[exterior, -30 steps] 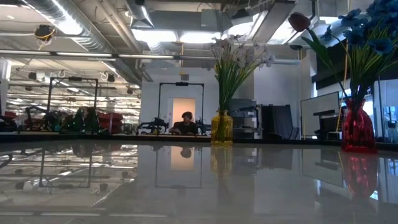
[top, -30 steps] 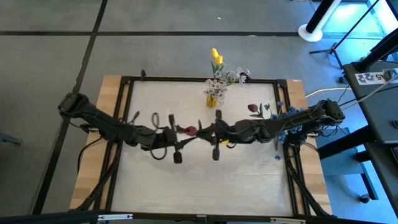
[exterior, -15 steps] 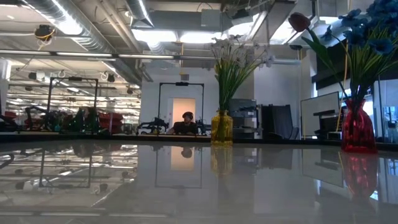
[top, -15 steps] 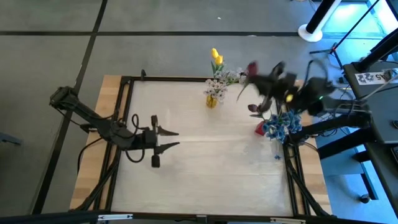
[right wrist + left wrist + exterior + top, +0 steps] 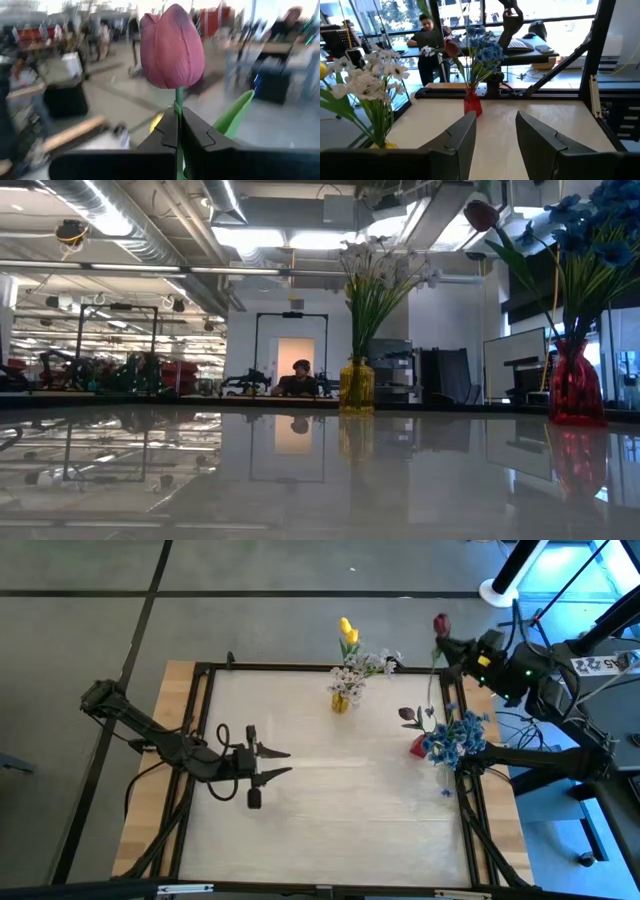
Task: Sort flowers into vase by color
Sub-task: Put the pink flower into the red vase
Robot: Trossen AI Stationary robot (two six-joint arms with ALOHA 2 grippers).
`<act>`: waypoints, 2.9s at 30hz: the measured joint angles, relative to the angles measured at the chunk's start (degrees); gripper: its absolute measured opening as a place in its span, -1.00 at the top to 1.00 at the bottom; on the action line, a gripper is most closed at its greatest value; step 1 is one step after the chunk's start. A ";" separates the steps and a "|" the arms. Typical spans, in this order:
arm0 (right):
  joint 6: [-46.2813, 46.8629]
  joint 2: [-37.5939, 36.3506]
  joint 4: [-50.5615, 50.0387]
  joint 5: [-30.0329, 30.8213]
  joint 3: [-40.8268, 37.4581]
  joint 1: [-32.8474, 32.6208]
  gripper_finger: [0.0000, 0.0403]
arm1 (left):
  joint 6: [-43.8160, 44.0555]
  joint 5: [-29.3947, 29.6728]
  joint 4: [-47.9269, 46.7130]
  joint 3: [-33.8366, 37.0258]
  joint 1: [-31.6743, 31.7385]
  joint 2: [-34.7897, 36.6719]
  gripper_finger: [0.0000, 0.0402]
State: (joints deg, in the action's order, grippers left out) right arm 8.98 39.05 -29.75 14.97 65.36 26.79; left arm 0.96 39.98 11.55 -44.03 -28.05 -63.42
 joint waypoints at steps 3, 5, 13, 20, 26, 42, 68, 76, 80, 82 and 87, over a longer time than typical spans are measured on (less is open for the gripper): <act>2.71 -5.00 0.49 -0.34 -3.74 -0.11 0.99 | 0.04 0.01 -0.57 0.00 0.41 0.00 0.33; 5.06 -8.35 0.21 -1.14 -6.50 -0.11 0.99 | 0.03 -0.01 -0.59 0.00 0.77 0.00 0.33; 8.81 -14.95 0.43 -5.53 -13.66 -0.13 0.99 | 0.01 -0.01 -0.58 0.00 2.59 0.00 0.33; 8.80 -15.45 0.59 -5.62 -16.52 -0.13 0.99 | 0.02 -0.02 -0.57 0.00 2.68 0.00 0.33; 7.88 -15.52 0.35 -6.96 -20.01 -0.13 0.99 | -0.01 -0.01 -0.57 0.00 2.68 0.00 0.33; -1.99 -15.85 4.79 -13.23 -22.43 -0.13 0.98 | -0.01 0.03 -0.49 0.06 3.69 0.47 0.33; -5.06 -35.17 -4.79 -23.58 -31.95 -0.13 0.85 | 6.60 -47.43 -1.05 0.83 23.89 4.06 0.33; -3.52 -35.11 -4.55 -23.31 -31.56 -0.13 0.59 | 8.84 -52.01 6.03 7.57 31.81 4.28 0.33; -2.93 -33.89 -5.87 -23.04 -29.47 -0.13 0.32 | 10.19 -52.12 9.37 9.93 34.58 4.28 0.33; -2.99 -32.79 -7.11 -21.88 -27.39 -0.13 0.20 | 10.49 -52.72 9.68 9.99 35.61 4.30 0.33; -3.21 -29.23 -12.02 -20.02 -23.10 -0.13 -0.04 | 8.92 -57.57 9.73 10.01 37.72 5.83 0.33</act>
State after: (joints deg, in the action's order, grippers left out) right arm 5.77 9.82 -41.77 -5.05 42.26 26.65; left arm 9.88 -17.59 21.28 -34.02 9.67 -57.59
